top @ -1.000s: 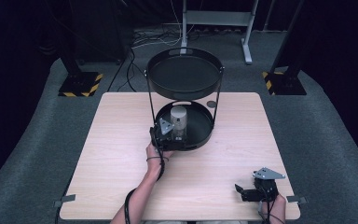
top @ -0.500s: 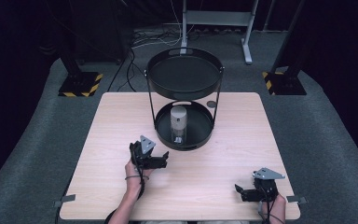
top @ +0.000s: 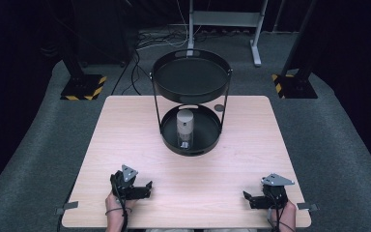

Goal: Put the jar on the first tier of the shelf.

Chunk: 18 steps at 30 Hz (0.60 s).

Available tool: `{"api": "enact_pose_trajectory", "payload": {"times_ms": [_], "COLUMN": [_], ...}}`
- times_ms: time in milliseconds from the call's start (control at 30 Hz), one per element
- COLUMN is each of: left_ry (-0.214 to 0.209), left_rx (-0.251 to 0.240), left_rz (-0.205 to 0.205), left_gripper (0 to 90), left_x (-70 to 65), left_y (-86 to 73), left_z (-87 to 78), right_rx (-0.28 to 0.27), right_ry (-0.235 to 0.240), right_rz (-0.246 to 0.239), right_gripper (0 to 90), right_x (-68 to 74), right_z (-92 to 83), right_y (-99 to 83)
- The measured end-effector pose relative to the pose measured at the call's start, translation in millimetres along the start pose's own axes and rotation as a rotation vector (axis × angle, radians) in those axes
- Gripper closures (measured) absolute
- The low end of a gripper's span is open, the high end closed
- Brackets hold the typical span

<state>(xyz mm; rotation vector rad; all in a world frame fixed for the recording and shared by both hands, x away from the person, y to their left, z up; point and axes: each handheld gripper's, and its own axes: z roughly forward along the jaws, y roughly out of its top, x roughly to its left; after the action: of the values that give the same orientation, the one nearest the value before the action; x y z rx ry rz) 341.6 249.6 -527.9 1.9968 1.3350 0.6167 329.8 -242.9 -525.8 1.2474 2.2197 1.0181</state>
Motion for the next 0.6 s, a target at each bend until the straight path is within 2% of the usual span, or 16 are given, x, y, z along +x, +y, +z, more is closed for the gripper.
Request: {"api": "enact_pose_trajectory", "payload": {"times_ms": [133,167,600], "left_ry": [0.009,-0.002,0.008], "left_rx": [0.029,0.037,0.037], "left_rz": [-0.013,-0.033,-0.05], "left_gripper": [0.0,0.0,0.0], "left_x": [5.6,8.3,8.6], "left_y": [-5.4,-6.6,-5.3], "left_z": [-3.9,-4.6,-2.7], "right_rx": [0.005,0.006,-0.004], "right_ry": [-0.004,-0.006,0.002], "right_rz": [-0.005,-0.006,-0.007], "right_gripper": [2.6,2.6,2.5], "right_x": [0.5,0.8,0.4], "right_z": [0.4,0.6,-0.3], "right_y": [0.2,0.2,-0.2]}}
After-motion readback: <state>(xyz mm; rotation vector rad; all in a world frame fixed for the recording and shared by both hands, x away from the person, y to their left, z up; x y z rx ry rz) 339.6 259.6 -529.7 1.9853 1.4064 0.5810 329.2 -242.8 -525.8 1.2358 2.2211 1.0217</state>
